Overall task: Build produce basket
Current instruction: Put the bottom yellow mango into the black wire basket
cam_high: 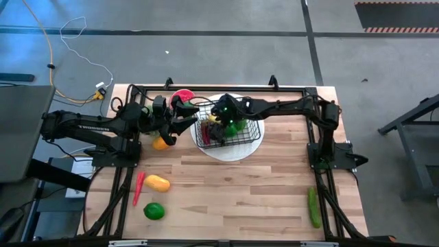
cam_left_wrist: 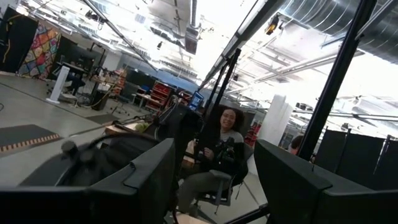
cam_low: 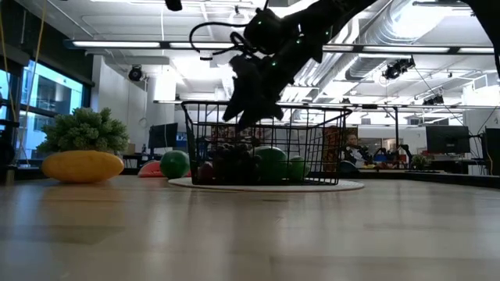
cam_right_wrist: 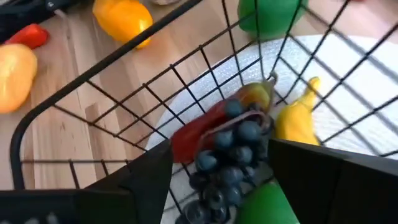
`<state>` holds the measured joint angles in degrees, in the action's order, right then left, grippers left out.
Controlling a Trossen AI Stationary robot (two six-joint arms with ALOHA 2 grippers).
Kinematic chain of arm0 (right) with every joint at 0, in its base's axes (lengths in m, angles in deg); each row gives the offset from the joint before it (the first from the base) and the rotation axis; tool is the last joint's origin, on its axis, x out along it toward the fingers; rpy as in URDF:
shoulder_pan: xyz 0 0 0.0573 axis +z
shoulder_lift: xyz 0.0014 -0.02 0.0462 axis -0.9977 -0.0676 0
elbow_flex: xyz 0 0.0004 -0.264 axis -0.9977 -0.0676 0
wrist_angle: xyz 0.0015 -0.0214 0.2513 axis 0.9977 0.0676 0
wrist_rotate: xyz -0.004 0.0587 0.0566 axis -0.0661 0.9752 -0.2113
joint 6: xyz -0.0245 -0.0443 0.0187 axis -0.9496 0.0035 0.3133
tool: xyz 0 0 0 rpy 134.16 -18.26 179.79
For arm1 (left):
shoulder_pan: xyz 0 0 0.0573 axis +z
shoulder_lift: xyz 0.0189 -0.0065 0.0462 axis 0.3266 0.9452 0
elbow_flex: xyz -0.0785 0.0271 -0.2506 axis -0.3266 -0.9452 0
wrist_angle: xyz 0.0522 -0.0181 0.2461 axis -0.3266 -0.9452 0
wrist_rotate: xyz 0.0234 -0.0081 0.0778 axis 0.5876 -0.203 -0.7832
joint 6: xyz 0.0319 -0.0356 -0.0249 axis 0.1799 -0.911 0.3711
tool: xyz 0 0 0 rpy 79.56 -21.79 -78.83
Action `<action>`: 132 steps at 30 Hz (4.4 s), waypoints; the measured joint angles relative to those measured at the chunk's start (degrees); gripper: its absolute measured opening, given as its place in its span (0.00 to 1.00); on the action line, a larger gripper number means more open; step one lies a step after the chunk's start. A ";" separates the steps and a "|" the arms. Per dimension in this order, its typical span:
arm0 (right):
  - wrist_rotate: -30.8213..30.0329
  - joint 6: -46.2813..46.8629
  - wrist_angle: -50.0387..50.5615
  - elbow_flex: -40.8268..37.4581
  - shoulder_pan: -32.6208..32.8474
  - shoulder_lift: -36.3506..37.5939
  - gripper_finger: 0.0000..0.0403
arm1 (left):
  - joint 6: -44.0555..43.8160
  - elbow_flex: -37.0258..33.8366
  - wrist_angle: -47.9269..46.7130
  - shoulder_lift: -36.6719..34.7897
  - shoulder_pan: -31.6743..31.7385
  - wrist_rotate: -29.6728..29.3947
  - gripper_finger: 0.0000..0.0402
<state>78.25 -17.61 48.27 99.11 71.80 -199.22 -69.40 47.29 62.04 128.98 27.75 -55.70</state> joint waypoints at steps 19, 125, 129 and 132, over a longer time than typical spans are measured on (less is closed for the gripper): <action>-3.83 9.73 -15.46 -35.18 4.54 42.91 0.61 | 0.30 0.00 -3.08 0.00 0.02 0.22 0.53; -5.03 -1.73 -31.89 -43.78 9.46 57.08 0.61 | -14.78 9.58 -90.69 15.56 -42.99 -6.70 0.90; -5.02 -1.73 -31.32 -43.78 9.46 57.06 0.61 | -15.02 5.61 -85.88 13.62 -43.01 -5.43 0.90; -5.03 -1.73 -31.25 -43.78 9.46 57.06 0.61 | -16.09 2.44 -83.82 13.76 -43.00 -2.45 0.90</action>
<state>73.22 -19.34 17.02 55.33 81.26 -142.16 -85.49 49.73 -21.78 142.74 -15.25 -58.14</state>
